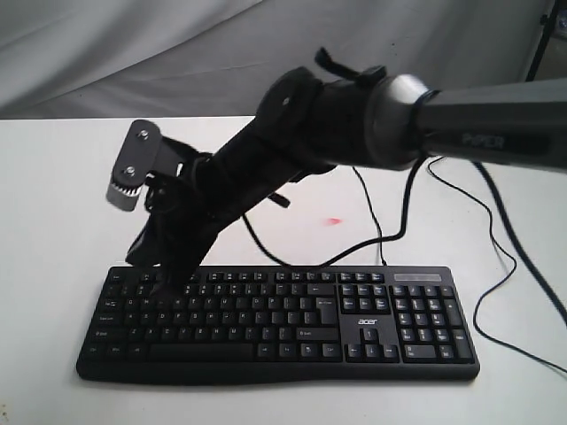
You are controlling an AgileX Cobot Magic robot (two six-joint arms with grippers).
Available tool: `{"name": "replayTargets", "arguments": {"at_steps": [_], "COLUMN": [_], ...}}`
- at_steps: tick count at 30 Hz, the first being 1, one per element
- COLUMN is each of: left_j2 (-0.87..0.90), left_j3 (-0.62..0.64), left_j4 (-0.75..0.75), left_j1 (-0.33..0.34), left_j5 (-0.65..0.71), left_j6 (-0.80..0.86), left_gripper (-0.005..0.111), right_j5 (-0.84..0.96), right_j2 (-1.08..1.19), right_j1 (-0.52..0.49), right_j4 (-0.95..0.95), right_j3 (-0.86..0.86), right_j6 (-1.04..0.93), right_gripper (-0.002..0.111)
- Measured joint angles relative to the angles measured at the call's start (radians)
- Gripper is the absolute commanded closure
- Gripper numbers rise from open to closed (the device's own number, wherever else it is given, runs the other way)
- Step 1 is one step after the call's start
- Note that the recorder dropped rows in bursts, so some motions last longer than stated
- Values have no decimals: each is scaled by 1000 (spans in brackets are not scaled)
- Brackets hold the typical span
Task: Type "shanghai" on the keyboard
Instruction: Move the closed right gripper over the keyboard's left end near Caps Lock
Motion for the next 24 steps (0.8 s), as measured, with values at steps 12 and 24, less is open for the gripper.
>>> {"name": "replayTargets", "arguments": {"at_steps": [12, 24], "left_j2": [0, 0], "left_j3": [0, 0], "left_j4": [0, 0], "left_j1": [0, 0], "left_j5": [0, 0], "left_j6": [0, 0], "left_gripper": [106, 106], "right_j5": [-128, -158], "right_j2": [75, 118], "right_j1": [97, 97], "right_j4": [4, 10], "right_j3": [0, 0], "right_j6": [-2, 4], "right_gripper": [108, 108]}}
